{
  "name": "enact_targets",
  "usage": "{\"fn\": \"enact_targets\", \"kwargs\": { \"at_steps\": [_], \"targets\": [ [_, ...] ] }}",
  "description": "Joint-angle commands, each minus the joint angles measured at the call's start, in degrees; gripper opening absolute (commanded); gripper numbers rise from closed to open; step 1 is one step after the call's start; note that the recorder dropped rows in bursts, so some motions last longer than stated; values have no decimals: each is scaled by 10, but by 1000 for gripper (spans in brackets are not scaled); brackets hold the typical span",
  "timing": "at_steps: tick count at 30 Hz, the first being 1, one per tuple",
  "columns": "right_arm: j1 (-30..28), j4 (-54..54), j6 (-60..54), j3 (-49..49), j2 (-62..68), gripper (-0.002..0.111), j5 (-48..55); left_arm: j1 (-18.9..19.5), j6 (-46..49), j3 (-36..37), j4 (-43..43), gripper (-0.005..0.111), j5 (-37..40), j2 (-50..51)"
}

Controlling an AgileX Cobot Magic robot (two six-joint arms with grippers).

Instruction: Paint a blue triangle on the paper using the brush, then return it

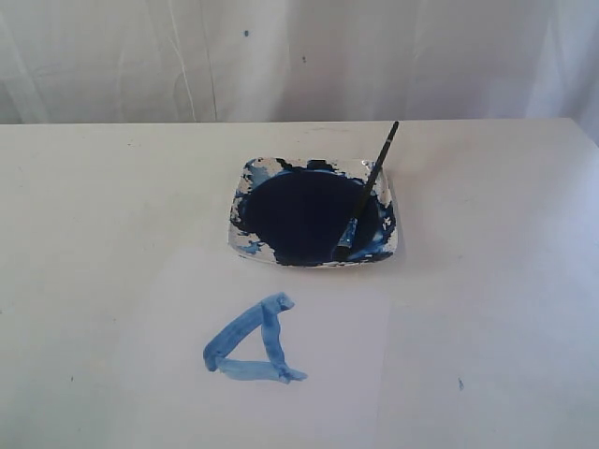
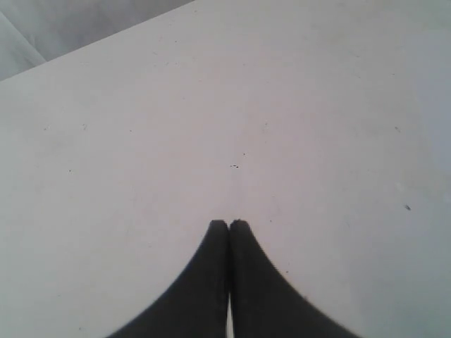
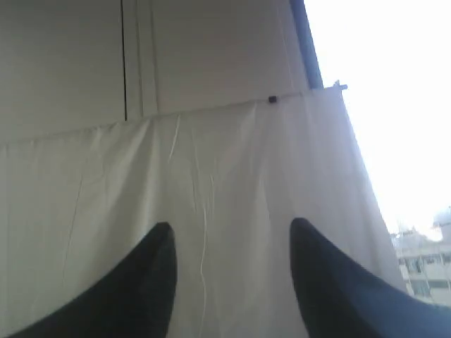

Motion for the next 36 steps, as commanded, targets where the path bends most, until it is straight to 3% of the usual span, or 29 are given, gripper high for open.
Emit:
{"fn": "enact_targets", "kwargs": {
  "at_steps": [1, 8, 12, 18, 24, 28, 36],
  "targets": [
    [-3, -2, -81, 0, -31, 47, 9, 3, 2, 2, -5, 0, -4, -3],
    [-23, -2, -123, 24, -55, 47, 302, 3, 2, 2, -5, 0, -4, -3],
    [-49, 1, -108, 139, -55, 47, 249, 3, 2, 2, -5, 0, -4, -3],
    [-49, 2, -105, 234, -55, 47, 244, 3, 2, 2, -5, 0, -4, -3],
    [-49, 1, -108, 240, -61, 47, 271, 3, 2, 2, -5, 0, -4, -3],
    [-49, 1, -109, 240, -61, 47, 353, 3, 2, 2, -5, 0, -2, -3],
    [-49, 1, -109, 240, -61, 47, 356, 3, 2, 2, -5, 0, -2, -3]
  ]
}}
